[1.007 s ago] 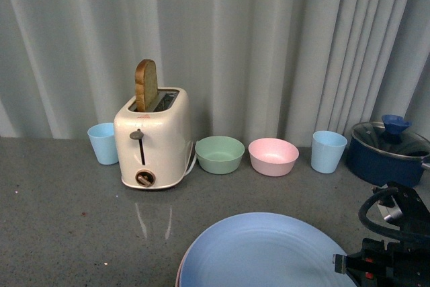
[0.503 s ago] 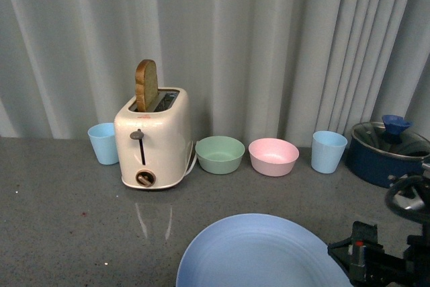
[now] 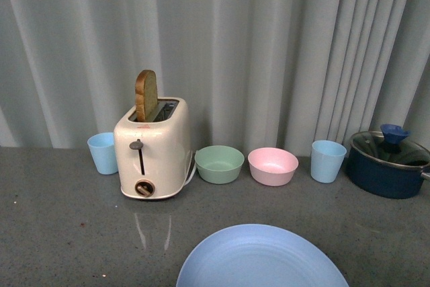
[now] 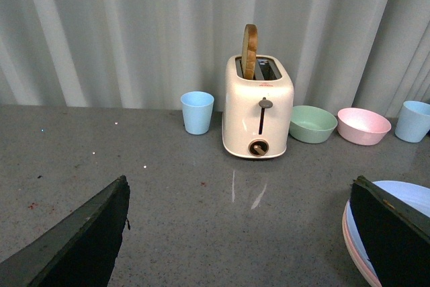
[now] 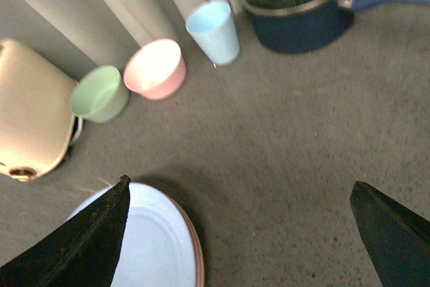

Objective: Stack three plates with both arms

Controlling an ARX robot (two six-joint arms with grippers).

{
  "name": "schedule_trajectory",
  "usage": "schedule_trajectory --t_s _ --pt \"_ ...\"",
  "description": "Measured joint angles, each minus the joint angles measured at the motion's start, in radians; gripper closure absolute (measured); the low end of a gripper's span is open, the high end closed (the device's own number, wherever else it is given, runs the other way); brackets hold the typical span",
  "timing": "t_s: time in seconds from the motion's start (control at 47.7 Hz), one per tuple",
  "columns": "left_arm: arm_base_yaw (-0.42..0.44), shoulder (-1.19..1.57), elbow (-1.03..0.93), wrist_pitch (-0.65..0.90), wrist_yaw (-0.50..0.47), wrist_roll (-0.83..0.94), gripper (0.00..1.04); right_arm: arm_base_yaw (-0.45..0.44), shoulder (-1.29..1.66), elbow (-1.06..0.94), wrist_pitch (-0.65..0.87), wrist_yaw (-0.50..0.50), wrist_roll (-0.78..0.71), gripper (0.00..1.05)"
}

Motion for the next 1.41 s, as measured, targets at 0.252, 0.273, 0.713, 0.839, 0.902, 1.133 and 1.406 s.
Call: schedule_trajectory --t_s 0.252,0.273,0.713,0.839,0.902,1.133,1.406 --pt "0.0 0.0 0.0 0.0 0.0 0.0 0.07 0.095 -0.385 -0.041 0.049 0.115 -0.203 0.27" --pt "0.0 0.0 0.0 0.0 0.0 0.0 0.07 0.096 -0.438 -0.056 0.024 0.117 -0.255 0.32" --pt "0.0 0.0 0.0 0.0 0.0 0.0 0.07 0.096 -0.727 -0.302 0.001 0.125 -0.38 1.02" --pt "0.0 0.0 0.0 0.0 0.0 0.0 0.07 0.096 -0.786 -0.345 -0.016 0.125 -0.38 1.02" --pt "0.0 0.0 0.0 0.0 0.0 0.0 0.07 0.096 -0.818 -0.363 -0.031 0.125 -0.38 1.02" --pt "0.0 0.0 0.0 0.0 0.0 0.0 0.07 0.096 -0.906 -0.398 -0.082 0.125 -0.38 1.02" --pt "0.0 0.0 0.0 0.0 0.0 0.0 0.07 0.096 -0.996 -0.443 -0.115 0.125 -0.38 1.02"
